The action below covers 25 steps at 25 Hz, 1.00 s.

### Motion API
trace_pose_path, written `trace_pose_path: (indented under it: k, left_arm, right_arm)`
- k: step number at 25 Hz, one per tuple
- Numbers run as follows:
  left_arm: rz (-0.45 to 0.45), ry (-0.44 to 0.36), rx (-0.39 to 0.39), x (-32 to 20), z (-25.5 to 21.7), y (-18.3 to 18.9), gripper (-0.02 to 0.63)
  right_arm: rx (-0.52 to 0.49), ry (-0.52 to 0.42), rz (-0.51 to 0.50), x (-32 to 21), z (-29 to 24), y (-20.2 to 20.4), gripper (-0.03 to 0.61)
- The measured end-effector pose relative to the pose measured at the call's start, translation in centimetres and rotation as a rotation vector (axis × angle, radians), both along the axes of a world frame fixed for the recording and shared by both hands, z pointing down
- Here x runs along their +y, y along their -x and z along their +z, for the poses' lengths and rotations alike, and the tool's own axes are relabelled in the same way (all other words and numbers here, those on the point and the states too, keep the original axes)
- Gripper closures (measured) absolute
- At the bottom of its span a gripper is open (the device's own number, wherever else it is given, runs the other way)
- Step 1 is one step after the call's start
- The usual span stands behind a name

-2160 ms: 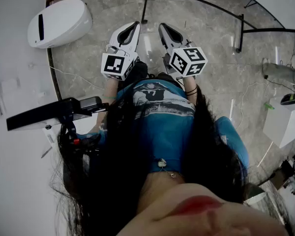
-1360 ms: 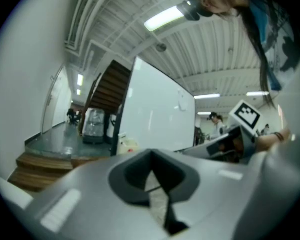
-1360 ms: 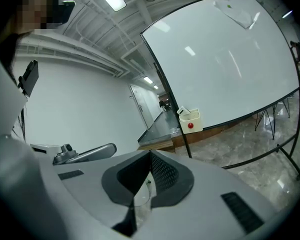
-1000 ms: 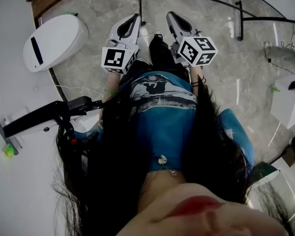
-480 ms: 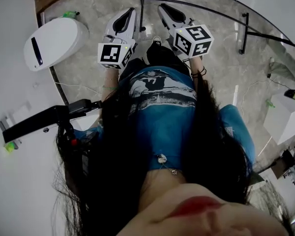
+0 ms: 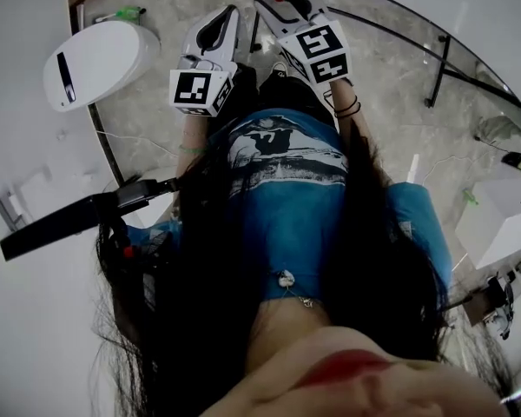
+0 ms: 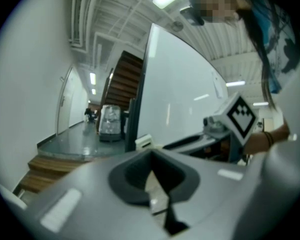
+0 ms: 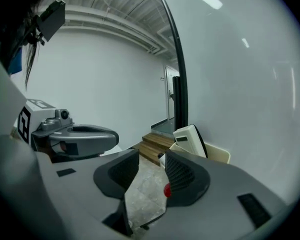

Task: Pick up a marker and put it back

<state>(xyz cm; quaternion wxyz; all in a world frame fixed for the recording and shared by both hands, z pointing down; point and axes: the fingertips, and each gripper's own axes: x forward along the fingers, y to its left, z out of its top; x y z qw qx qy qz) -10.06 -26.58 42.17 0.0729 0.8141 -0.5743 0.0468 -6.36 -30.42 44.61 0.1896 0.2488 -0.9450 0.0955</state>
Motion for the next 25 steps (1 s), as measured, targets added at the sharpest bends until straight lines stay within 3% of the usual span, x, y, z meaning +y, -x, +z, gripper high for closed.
trace_pose_path:
  k: [5,10,16,20,25]
  left_arm:
    - [0.033,-0.001,-0.013,-0.6,-0.2,2.5,0.611]
    - [0.082,-0.003,-0.033,-3.5,-0.6,7.9,0.611]
    - [0.110,0.002,-0.031,-4.2,-0.3,9.0,0.611]
    - [0.118,0.021,-0.021,-4.4,0.4,9.3,0.611]
    - [0.141,0.016,0.002,-4.5,0.5,8.8,0.611]
  right_arm:
    - [0.184,-0.093,-0.009,-1.8,1.6,2.8,0.421]
    - [0.395,-0.135,-0.033,-4.2,4.0,8.0,0.420]
    - [0.441,-0.119,0.068,-5.5,5.2,7.1,0.422]
    - [0.485,-0.111,0.063,-5.6,5.6,6.4,0.425]
    - [0.407,-0.061,0.102,-5.1,4.3,5.3,0.465]
